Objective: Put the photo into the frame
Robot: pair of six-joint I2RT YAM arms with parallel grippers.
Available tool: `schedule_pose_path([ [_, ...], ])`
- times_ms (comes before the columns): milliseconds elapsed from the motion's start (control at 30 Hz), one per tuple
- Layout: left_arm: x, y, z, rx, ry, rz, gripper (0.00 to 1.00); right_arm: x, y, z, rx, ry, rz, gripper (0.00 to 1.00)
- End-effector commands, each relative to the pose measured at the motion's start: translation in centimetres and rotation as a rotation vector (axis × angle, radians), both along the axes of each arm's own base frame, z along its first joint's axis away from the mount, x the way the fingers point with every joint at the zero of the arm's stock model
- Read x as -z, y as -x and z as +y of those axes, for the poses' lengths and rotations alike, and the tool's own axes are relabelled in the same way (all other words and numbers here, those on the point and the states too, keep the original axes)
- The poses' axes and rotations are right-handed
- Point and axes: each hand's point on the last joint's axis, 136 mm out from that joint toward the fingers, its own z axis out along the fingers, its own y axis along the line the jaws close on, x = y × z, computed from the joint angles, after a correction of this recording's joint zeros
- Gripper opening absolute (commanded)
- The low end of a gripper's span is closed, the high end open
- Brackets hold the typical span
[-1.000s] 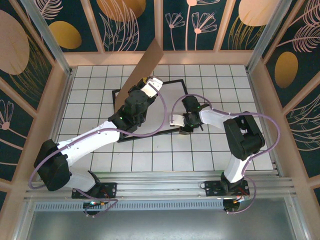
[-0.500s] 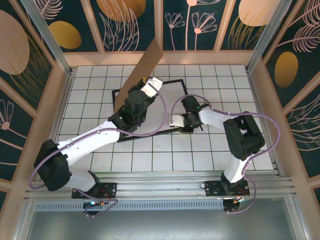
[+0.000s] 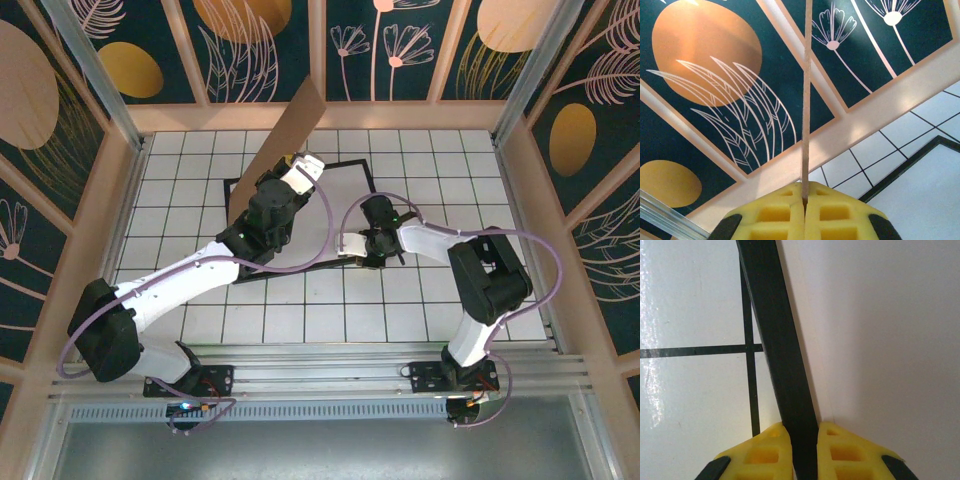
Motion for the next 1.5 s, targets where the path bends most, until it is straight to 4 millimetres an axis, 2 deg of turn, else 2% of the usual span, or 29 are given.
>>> schedule_pose_path([
  [0,0.2,-0.4,0.7,-0.032,0.018,0.006,0.00,-0.2,0.4,-0.4,0.004,0.019,-0.032,0.02],
  [133,0.2,-0.3,0.7,-0.030,0.020,0.007,0.00,-0.1,0.4,-1.1,0.012,0.033,-0.070,0.00],
  [700,0.3,-0.3,0.6,-0.025,0.024,0.011,0.00,-0.5,0.7,-1.0,-0.030,0.063,-0.247,0.01],
  [800,0.4,-0.4,0.5,-0.024,0.022,0.015,0.00,-0.6,0.6,-0.9,-0.002,0.050,-0.220,0.06],
  [1067,0.7,-0.4,0.3,-0.016,0.014,0.021,0.00,-2.4,0.5,-0.1,0.095,-0.037,-0.128,0.39],
  [1200,1.0,-0.5,0.2,-0.012,0.011,0.026,0.00,-3.9,0.8,0.0,0.158,-0.102,-0.082,0.48],
  [1267,1.1,-0.4,0.1,-0.004,0.011,0.029,0.00,-5.5,1.2,0.8,0.193,-0.188,-0.045,0.50],
  [1367,1.5,-0.4,-0.4,0.023,0.014,0.042,0.00,-8.7,-0.2,0.0,0.343,-0.336,-0.033,0.54],
  [1467,2.2,-0.3,-1.4,0.071,0.012,0.066,0.00,-12.6,-3.3,-2.8,0.585,-0.523,-0.058,0.55],
])
